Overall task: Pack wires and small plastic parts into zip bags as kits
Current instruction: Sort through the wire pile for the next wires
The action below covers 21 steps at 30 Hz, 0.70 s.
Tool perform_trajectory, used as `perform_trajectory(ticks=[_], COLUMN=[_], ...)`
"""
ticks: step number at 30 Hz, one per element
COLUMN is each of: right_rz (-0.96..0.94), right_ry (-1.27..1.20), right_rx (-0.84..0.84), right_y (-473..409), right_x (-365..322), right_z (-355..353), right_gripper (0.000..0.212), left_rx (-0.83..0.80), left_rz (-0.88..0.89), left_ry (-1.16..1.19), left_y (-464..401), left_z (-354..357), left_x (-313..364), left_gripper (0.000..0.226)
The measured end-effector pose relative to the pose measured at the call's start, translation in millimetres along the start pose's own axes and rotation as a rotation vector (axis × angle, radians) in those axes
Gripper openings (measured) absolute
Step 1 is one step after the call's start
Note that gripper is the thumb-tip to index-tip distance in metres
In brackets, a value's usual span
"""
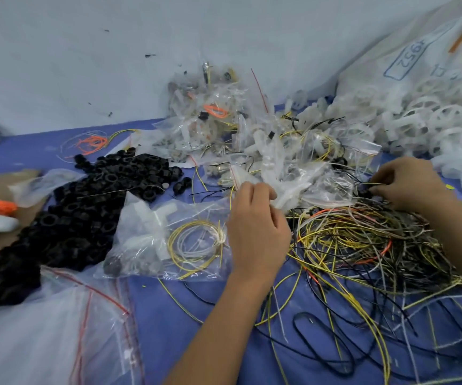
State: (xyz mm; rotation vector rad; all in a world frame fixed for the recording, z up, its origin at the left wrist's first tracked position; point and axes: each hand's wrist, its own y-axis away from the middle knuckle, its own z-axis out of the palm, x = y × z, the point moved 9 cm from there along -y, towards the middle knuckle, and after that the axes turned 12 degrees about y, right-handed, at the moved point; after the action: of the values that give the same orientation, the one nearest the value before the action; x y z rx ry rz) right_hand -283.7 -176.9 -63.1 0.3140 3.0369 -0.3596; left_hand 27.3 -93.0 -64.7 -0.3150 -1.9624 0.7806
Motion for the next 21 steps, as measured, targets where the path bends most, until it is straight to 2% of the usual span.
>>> perform_trajectory(ticks=[5,7,11,16,19,21], right_rz=[-0.078,-0.112,-0.097,0.000,0.058,0.148], right_ry=[-0.197,-0.199,-0.004,-0.056,-0.194,-0.262], right_rx=[0.138,0.092,-0.114,0.164,0.153,0.146], right_y=[13,13,2,-26,-54,-73], right_x=[-6,-9,-9,-27,-42,-44], right_z=[-44,-53,-42,-54,-35,-19], right_gripper=[0.012,0.015,0.026,0.022,0.018,0.024], left_rx=[-0.018,-0.081,-0.295,-0.389,-0.388,-0.393], left_rz=[0.169,0.155,0.002,0.069,0.049,0.044], left_ry=[0.075,0.084,0.000,-0.163,-0.165,-0.144], left_y=[-11,-16,-18,-13,-15,-15], left_z=[15,28,67,93,100,104], left_x=[38,44,32,30,28,28], left_gripper=[0.015,0.014,0.012,0.023,0.022,0.022])
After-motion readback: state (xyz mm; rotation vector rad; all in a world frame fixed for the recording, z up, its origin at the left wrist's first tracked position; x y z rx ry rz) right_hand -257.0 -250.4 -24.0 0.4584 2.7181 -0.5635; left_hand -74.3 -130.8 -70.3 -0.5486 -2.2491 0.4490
